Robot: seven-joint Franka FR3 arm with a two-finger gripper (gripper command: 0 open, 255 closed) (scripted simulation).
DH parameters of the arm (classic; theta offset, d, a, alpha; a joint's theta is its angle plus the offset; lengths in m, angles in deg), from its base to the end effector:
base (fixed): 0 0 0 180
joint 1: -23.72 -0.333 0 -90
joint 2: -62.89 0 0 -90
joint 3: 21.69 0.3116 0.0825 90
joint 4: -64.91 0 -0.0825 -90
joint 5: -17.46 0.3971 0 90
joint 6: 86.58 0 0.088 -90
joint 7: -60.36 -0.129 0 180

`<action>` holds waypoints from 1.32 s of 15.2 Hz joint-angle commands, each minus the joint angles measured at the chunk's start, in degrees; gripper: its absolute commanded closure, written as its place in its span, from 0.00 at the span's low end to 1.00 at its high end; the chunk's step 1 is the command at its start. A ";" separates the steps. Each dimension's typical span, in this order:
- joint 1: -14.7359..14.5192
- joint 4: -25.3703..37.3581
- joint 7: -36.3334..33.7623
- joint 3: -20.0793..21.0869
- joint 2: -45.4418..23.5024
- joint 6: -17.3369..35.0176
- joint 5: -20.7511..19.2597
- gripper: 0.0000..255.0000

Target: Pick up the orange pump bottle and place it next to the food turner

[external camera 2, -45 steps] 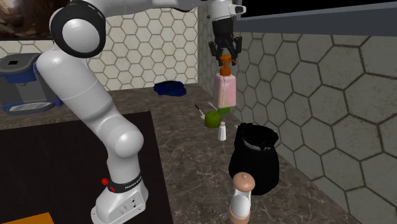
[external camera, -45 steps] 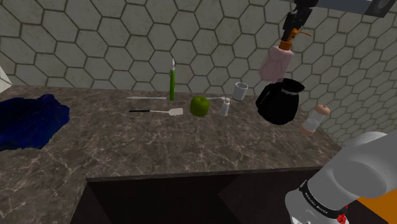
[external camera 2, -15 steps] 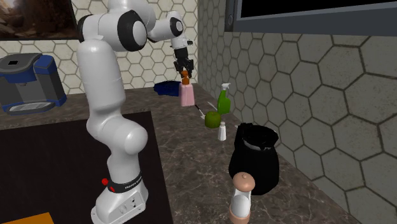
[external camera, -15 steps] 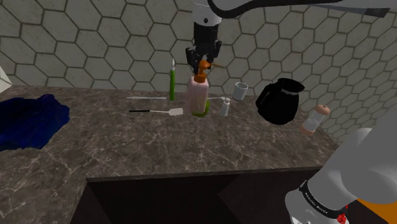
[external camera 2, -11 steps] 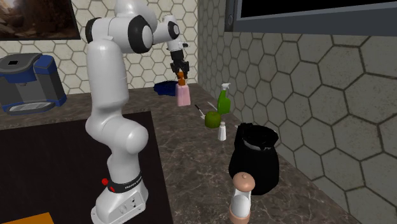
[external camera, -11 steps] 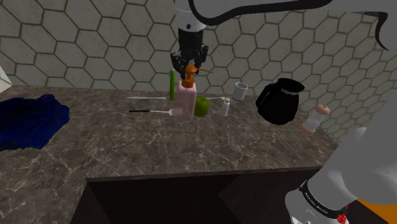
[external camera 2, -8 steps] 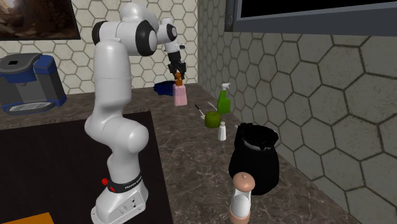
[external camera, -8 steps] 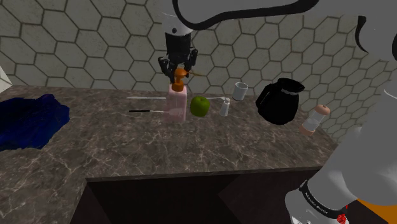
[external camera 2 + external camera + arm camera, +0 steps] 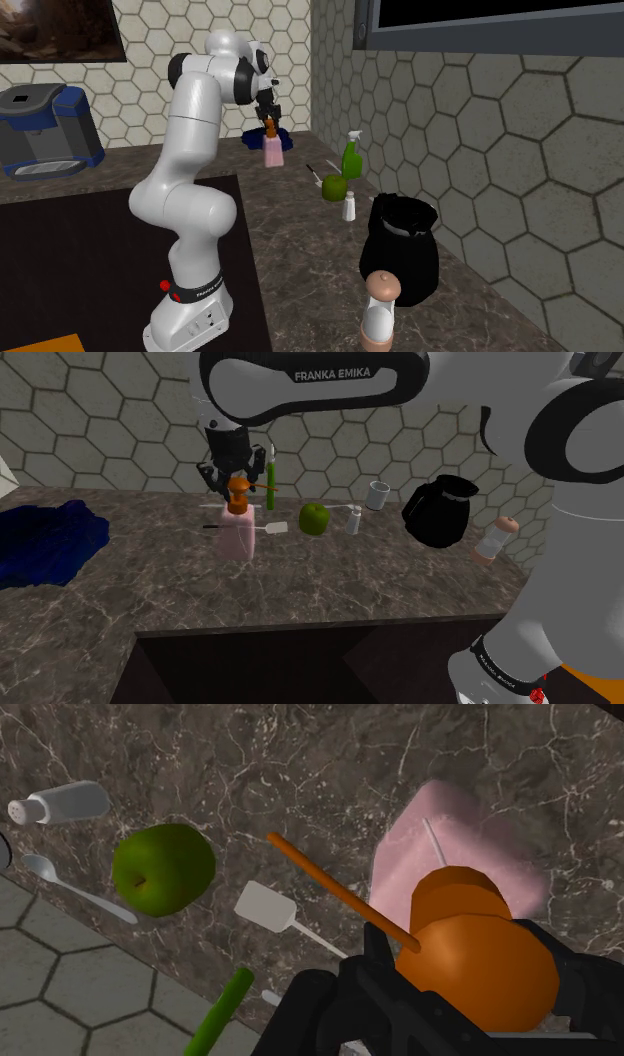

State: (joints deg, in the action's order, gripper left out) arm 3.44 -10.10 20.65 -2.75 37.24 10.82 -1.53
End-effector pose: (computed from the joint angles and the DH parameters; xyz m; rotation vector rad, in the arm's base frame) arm 0.5853 0.3765 0.4664 2.9726 0.0175 0.1370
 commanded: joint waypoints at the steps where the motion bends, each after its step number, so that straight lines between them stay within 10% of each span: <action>1: -1.34 4.06 -0.70 -0.17 -3.55 -0.78 -0.92 1.00; 20: -0.46 -4.77 -2.79 -0.52 -4.16 8.35 -1.63 1.00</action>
State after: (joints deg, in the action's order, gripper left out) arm 2.97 -14.86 17.86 -3.27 33.08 19.16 -3.16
